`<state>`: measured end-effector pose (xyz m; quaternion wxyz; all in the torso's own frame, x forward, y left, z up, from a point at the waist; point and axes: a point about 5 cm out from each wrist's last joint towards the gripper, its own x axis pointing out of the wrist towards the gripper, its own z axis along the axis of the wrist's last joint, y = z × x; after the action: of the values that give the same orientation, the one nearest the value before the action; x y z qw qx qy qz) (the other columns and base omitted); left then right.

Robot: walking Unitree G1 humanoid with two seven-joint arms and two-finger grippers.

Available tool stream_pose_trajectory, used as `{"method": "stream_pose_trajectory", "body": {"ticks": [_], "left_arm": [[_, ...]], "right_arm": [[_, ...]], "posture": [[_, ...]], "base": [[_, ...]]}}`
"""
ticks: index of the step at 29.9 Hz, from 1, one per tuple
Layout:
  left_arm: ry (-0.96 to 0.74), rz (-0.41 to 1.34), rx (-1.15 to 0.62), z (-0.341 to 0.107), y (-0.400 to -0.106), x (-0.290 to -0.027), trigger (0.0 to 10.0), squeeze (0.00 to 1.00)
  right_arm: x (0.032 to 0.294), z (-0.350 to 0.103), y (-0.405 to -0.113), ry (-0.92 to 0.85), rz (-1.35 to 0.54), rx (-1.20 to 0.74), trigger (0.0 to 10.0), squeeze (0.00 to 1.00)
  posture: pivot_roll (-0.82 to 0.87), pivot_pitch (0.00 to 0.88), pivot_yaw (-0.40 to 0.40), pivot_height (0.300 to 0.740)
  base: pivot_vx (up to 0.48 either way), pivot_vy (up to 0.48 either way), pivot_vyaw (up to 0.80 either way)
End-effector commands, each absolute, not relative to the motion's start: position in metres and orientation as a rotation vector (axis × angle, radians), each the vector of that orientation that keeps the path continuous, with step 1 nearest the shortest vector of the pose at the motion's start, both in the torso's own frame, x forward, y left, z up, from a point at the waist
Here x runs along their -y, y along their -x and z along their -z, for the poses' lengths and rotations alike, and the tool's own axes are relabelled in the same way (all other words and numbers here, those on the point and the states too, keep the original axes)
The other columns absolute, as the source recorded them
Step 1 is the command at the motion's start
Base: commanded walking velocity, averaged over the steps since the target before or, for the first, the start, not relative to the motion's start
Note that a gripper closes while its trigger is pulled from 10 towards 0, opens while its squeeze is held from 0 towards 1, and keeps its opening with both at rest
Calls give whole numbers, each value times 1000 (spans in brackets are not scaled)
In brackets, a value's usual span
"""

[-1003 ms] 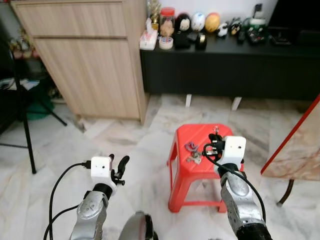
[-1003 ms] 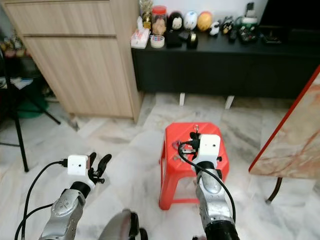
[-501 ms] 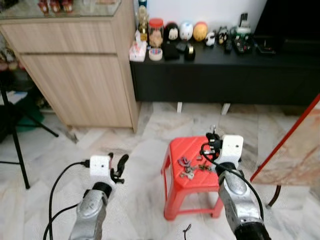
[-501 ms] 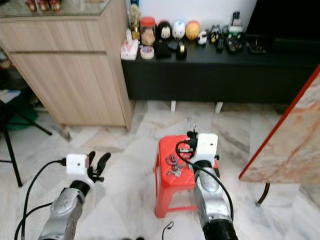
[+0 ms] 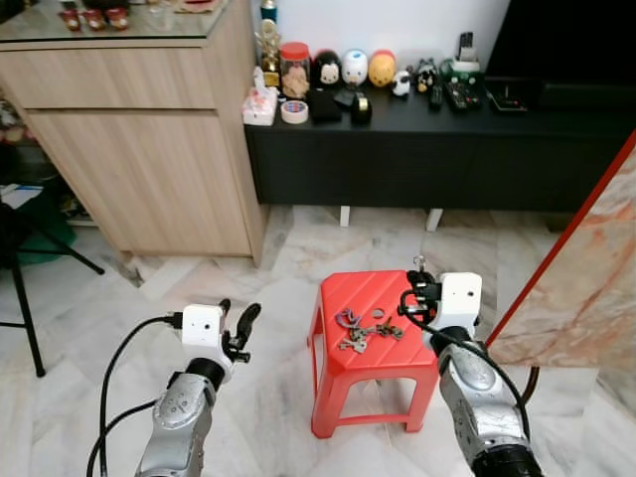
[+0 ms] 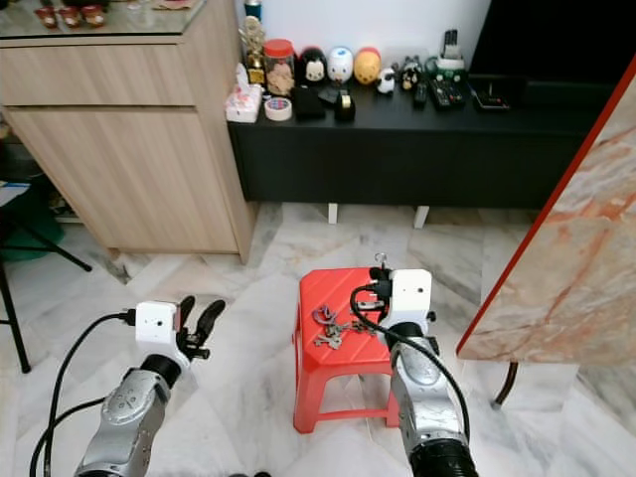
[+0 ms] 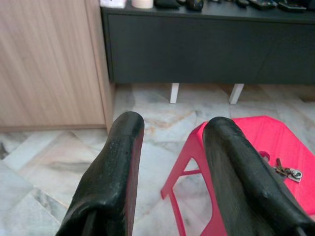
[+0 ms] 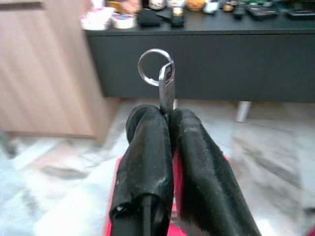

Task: Hang keys on a hook

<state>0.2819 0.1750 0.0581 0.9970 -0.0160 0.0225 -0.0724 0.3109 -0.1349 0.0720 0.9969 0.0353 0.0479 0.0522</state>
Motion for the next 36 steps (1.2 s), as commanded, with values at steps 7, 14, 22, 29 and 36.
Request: {"method": "stream_pose_trajectory", "body": {"ticks": [7, 14, 22, 29, 36], "left_arm": [[43, 161, -65, -55, -279, -173, 10000, 0], [40, 161, -64, -55, -279, -174, 10000, 0], [44, 157, -62, -55, -279, -174, 10000, 0], [44, 153, -62, -55, -279, -174, 10000, 0], [42, 150, -63, -55, -279, -175, 10000, 0]], "right_arm": [[135, -74, -312, -68, -94, -89, 10000, 0], [137, -73, -312, -62, -75, -99, 10000, 0], [139, -72, -312, -60, -63, -109, 10000, 0], [143, -72, -314, -62, -36, -109, 10000, 0], [149, -76, -317, -120, 28, -99, 10000, 0]], "posture": [[68, 84, -6, 740], [68, 82, -6, 740], [69, 89, -8, 740], [68, 96, -7, 740], [68, 102, -6, 740]], "base": [[-73, 0, 0], [-251, 0, 0], [-242, 0, 0], [-241, 0, 0], [-69, 0, 0]]}}
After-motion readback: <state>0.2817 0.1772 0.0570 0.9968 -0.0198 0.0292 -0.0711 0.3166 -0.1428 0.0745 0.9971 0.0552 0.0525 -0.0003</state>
